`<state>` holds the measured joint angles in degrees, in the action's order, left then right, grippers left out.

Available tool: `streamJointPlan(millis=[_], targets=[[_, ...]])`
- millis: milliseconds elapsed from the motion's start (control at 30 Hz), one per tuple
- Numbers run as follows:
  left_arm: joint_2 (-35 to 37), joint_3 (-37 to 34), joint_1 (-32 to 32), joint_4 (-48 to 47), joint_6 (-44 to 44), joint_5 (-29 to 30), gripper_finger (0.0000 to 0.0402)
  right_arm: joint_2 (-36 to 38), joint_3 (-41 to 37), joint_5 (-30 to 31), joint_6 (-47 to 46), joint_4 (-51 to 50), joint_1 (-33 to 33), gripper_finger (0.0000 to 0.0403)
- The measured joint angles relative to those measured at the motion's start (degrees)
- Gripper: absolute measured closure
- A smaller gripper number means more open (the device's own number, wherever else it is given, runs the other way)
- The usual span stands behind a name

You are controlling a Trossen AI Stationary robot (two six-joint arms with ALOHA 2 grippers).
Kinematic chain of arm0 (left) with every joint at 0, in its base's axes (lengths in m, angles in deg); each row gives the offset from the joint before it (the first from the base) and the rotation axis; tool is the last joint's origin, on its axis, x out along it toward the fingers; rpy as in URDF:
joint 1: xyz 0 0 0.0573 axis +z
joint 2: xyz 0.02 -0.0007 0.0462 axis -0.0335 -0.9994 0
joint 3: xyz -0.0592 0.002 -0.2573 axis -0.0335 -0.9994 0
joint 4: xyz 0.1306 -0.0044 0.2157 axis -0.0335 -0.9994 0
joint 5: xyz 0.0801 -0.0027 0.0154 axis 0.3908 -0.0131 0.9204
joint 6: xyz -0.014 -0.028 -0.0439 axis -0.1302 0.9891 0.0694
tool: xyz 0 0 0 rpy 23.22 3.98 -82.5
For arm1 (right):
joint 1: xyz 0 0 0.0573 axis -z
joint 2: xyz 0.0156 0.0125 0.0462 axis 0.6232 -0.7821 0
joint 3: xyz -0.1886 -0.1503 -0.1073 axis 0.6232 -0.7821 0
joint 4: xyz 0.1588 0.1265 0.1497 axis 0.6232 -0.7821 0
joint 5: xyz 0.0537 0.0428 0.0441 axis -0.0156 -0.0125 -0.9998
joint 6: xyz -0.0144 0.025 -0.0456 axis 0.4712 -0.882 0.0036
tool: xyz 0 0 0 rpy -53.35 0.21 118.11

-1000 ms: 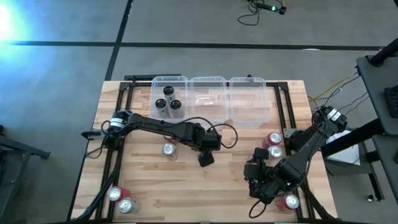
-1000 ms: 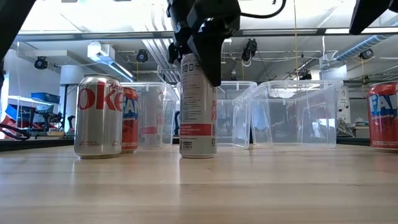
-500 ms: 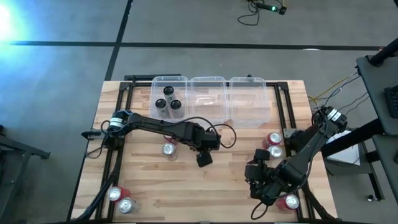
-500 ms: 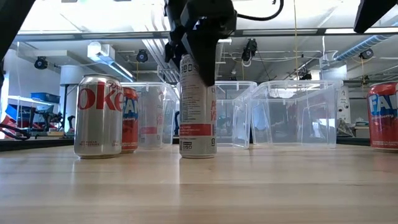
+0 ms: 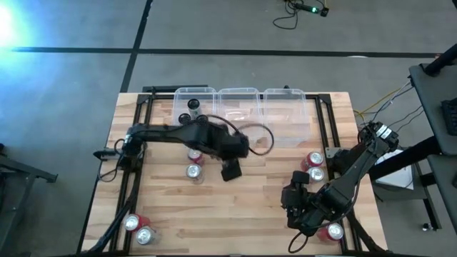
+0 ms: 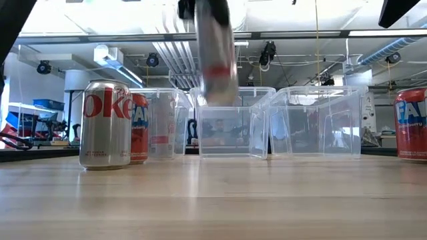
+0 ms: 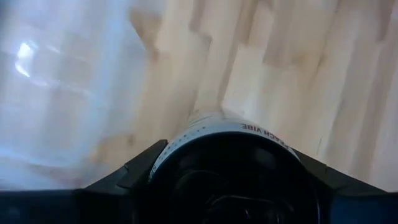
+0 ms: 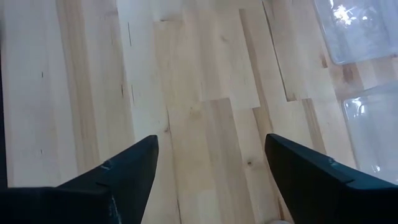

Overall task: Sort soda cans
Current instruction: Put the pink-white soda can into the left transparent bin

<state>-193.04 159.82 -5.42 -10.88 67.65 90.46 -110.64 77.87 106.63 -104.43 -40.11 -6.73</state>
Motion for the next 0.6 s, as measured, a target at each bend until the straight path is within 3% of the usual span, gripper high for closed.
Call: streamJointPlan(millis=[100, 333, 600], targets=[[1.0, 7.4, 0.7, -6.2, -0.5, 7.7, 0.0172, 0.0, -0.1, 0.0, 0.0, 0.1, 0.0, 0.0120], [16.1, -7.8, 9.9, -1.8, 5.3, 13.4, 0.0172, 0.0, -0.3, 1.5, 0.5, 0.4, 0.0, 0.0132], [22.0, -19.7, 22.3, 7.2, 5.3, 12.0, 0.0172, 0.0, -0.4, 1.6, 0.5, 0.7, 0.0, 0.0143]])
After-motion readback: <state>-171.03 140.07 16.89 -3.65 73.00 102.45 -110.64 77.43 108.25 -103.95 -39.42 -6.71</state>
